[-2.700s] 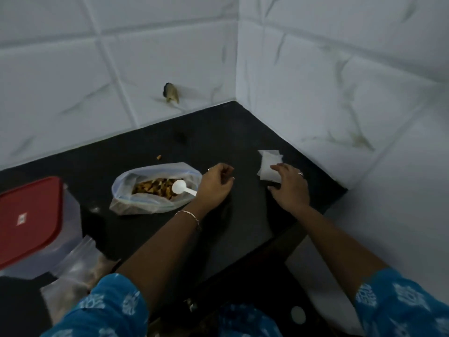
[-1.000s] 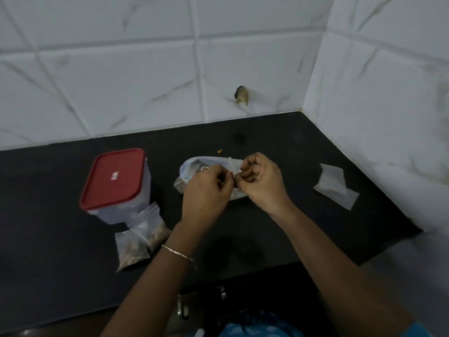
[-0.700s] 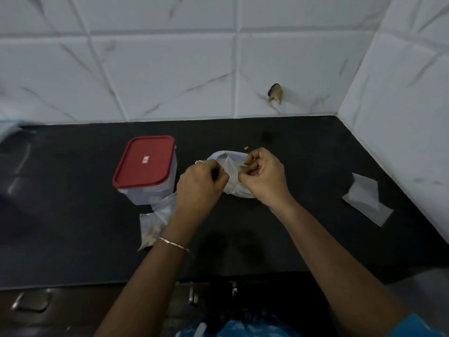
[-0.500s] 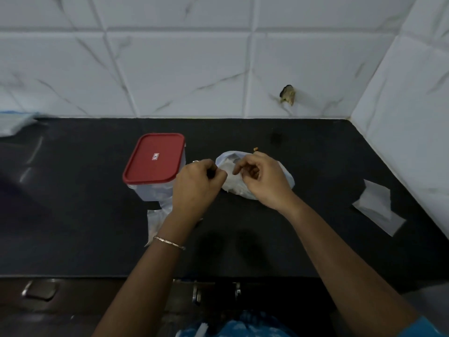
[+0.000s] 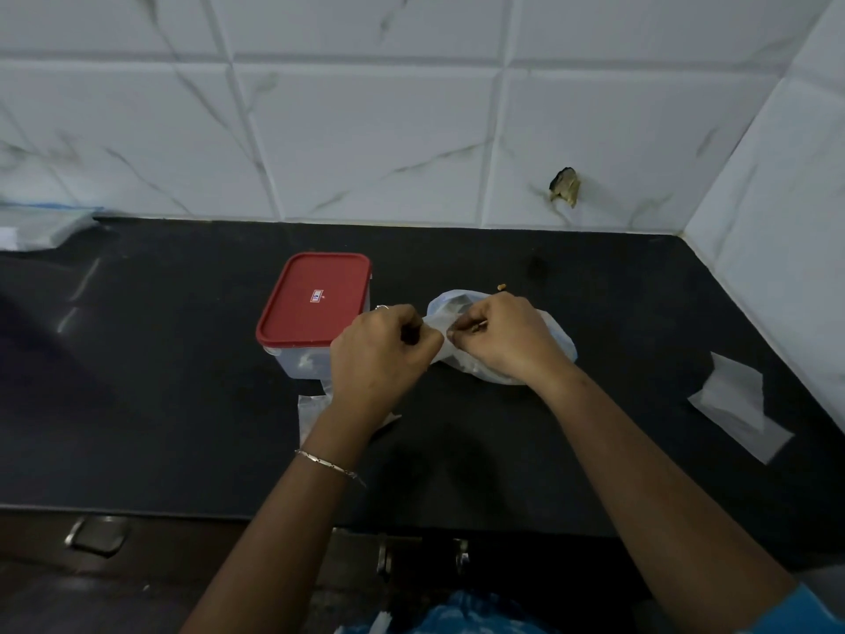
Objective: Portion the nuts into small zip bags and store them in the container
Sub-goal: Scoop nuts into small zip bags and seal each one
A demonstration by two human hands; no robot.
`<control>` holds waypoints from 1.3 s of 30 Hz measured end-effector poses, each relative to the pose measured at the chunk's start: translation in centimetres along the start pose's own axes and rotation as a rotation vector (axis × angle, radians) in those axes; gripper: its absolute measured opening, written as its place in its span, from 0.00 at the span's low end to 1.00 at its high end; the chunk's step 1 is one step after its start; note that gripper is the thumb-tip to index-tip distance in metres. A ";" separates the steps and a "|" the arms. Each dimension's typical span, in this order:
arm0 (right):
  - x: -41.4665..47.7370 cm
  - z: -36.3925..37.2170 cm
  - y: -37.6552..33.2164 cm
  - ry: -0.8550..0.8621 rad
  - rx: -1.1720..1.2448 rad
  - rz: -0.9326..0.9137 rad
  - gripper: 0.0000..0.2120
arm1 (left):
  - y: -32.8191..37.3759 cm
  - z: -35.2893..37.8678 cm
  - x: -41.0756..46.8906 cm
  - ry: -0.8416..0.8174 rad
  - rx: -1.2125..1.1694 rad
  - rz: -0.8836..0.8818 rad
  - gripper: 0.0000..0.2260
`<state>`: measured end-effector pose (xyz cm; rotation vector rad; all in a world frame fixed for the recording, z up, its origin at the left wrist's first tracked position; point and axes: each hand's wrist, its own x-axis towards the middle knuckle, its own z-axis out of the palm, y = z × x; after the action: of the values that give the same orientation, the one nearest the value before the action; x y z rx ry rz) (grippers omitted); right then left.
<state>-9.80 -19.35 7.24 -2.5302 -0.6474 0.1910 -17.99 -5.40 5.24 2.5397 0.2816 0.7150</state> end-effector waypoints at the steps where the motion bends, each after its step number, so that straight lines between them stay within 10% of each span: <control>1: 0.0 -0.2 -0.2 -0.033 0.006 -0.014 0.08 | -0.2 0.0 -0.1 -0.002 -0.003 0.006 0.07; 9: -0.3 0.4 0.0 0.030 0.004 -0.020 0.06 | -0.8 0.3 -0.7 -0.075 -0.223 0.128 0.12; 16: -1.3 0.0 -0.4 0.054 0.001 -0.044 0.04 | -1.4 2.0 -0.6 -0.265 -0.153 0.194 0.44; 27: -2.2 0.7 1.0 0.215 0.183 -0.050 0.06 | -2.0 3.9 -0.3 -0.253 -0.425 -0.009 0.18; 39: -4.7 4.0 13.7 0.305 0.274 0.434 0.10 | -2.2 7.4 -1.5 -0.328 -0.495 -0.062 0.20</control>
<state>-9.29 -30.16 -3.21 -2.3315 0.0494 0.0371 -15.45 -6.87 -2.07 2.1157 0.0582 0.2864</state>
